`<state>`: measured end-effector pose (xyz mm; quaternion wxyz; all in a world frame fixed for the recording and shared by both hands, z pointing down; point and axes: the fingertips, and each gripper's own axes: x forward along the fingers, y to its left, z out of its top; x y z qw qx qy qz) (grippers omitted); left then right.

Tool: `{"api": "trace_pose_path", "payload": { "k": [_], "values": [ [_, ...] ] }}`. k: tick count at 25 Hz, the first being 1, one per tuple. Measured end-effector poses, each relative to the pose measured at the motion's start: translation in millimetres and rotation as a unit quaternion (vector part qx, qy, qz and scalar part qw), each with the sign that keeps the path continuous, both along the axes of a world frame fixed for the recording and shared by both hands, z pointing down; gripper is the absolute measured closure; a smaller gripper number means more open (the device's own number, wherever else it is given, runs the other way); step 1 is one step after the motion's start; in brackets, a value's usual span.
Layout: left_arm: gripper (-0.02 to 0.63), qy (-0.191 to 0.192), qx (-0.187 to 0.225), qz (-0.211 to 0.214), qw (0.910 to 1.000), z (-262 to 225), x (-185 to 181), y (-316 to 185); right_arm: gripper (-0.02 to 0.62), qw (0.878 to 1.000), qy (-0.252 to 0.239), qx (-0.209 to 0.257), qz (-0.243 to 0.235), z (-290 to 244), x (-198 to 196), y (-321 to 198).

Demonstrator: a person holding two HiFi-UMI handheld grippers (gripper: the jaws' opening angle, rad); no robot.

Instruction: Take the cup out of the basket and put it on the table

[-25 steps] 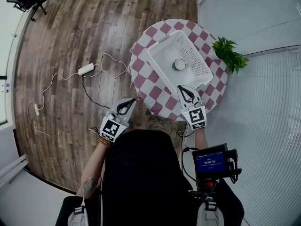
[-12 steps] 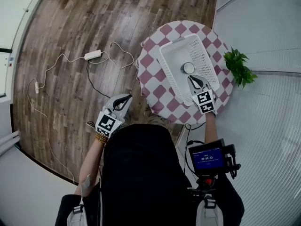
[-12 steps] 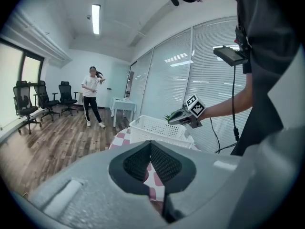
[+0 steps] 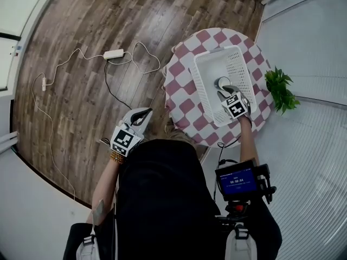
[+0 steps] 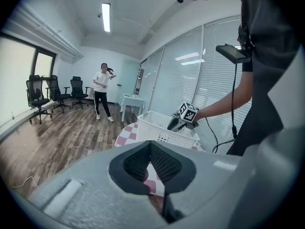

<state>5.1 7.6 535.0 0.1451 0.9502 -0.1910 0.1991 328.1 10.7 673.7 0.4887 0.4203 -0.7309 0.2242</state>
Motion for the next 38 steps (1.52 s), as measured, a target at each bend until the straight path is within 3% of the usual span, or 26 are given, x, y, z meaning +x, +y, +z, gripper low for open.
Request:
{"api": "trace_pose_path", "payload": {
  "k": [9,20,29,34,38],
  "values": [
    [0.603,-0.003,-0.008,-0.036,0.9993,4.4,-12.2,-7.6,0.471,0.998,0.019,-0.067,-0.001,38.8,11.1,-10.8],
    [0.603,-0.014,-0.026,-0.07,0.9971,16.6,-33.2,-1.4,0.472,0.993,0.031,-0.11,0.017,77.7,21.2,-15.1],
    [0.603,-0.022,-0.03,-0.086,0.9956,23.0,-38.4,3.7,0.482,0.991,0.009,-0.12,0.052,90.1,20.9,-22.7],
    [0.603,-0.024,-0.034,-0.085,0.9955,24.2,-36.7,8.5,0.508,0.987,-0.015,-0.125,0.099,91.0,24.6,-25.8],
    [0.603,-0.032,-0.031,-0.08,0.9958,27.7,-36.6,13.7,0.508,0.986,-0.011,-0.134,0.1,96.9,22.5,-22.3]
  ]
}}
